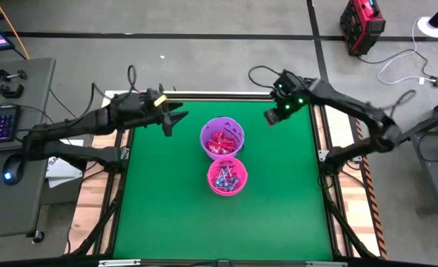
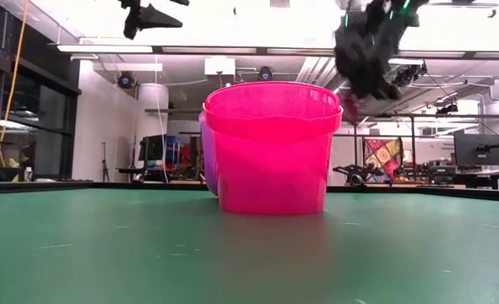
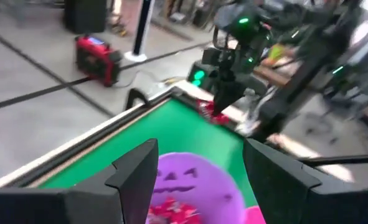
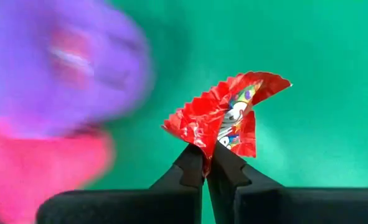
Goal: Sort candy by brand, put in halloween buckets
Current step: Put the red candy into the purple bucket, then return to Home Position
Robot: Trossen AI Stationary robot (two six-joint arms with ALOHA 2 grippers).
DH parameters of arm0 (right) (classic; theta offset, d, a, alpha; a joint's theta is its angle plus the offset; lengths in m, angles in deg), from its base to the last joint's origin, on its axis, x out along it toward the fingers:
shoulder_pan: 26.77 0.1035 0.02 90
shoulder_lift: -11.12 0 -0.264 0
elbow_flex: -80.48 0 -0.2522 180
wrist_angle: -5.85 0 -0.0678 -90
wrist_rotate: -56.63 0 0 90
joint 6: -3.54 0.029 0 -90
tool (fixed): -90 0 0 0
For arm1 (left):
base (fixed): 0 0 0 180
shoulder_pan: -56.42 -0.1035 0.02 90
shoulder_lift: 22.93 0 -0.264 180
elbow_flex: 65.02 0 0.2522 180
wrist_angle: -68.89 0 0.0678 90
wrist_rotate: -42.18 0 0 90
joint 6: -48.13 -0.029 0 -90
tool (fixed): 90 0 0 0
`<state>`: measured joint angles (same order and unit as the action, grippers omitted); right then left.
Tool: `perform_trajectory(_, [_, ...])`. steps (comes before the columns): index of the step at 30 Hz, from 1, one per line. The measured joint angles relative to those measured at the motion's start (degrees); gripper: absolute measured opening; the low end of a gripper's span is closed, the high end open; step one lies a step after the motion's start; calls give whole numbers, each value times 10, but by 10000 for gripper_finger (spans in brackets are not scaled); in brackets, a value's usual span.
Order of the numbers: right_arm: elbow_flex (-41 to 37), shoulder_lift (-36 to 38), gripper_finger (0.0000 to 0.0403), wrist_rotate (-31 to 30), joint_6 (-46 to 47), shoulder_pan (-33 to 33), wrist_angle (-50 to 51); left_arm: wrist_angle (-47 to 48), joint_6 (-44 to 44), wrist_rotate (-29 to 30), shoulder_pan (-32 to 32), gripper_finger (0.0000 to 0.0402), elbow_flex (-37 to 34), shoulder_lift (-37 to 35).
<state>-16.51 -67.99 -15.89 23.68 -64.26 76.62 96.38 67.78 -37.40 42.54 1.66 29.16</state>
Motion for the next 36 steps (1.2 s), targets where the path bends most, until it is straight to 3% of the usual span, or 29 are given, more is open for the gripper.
perform_trajectory(4, [0, 39, 1, 1, 96, 109, -177, -66, 27, -31, 2, 225, -69, -56])
perform_trajectory(7, [1, 26, 1, -48, 137, 185, -291, -87, 28, -51, 2, 225, -94, -95])
perform_trajectory(12, [0, -32, 5, -142, 192, 263, -361, -91, 30, -92, 2, 225, -109, -143])
perform_trajectory(15, [0, -66, 23, -159, 226, 289, -401, -96, 42, -110, 6, 225, -125, -171])
perform_trajectory(22, [0, -107, 145, -208, 210, 309, -405, -132, 66, -114, 22, 225, -188, -218])
perform_trajectory(28, [10, -96, 251, -183, 215, 303, -412, -207, 73, -115, 24, 225, -249, -243])
perform_trajectory(32, [57, -76, 269, -155, 190, 300, -393, -308, 99, -114, 35, 225, -336, -253])
perform_trajectory(36, [120, -63, 261, -157, 136, 305, -303, -443, 139, -109, 53, 225, -431, -254])
